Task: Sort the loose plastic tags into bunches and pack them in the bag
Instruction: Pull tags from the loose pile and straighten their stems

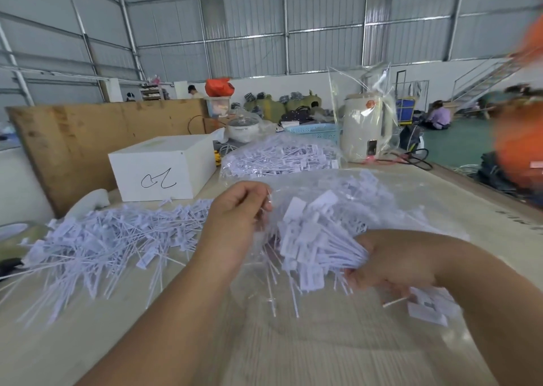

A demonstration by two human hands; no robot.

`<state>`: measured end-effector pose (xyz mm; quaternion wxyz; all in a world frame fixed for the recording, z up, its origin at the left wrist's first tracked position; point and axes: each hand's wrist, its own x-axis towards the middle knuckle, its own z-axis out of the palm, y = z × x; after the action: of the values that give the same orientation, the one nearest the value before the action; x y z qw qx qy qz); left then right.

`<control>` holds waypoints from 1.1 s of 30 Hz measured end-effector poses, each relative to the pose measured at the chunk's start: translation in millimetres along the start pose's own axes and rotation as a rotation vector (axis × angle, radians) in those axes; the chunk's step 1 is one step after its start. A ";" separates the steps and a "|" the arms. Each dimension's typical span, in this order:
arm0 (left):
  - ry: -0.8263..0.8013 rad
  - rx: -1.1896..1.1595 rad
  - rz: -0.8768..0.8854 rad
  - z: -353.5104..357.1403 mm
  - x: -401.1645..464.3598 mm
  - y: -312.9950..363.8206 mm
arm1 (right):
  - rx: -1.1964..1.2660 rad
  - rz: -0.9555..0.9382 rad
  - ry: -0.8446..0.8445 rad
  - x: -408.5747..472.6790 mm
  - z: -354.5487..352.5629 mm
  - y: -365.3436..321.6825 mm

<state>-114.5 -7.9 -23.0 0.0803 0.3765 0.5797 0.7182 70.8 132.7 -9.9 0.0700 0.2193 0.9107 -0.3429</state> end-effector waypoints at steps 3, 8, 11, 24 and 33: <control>0.101 0.227 0.204 4.8 -9.1 1.3 | 0.051 0.016 0.188 3.1 -1.3 -0.2; 0.230 0.277 0.353 10.8 -18.1 7.4 | 0.142 0.147 0.482 8.6 -4.3 -2.3; 0.258 0.236 0.359 10.5 -18.5 7.4 | 0.164 0.251 0.616 9.9 -7.1 1.3; -0.414 1.026 0.234 11.7 -22.6 -6.4 | 1.249 0.218 0.691 23.0 -5.7 8.1; -0.354 1.025 0.503 36.1 -28.0 6.2 | 0.569 0.444 0.877 29.2 -6.9 5.3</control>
<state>-69.9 2.6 -28.4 -0.1886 0.6068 0.7232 0.2704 47.2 151.0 -15.9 -0.3064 0.5375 0.6583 -0.4287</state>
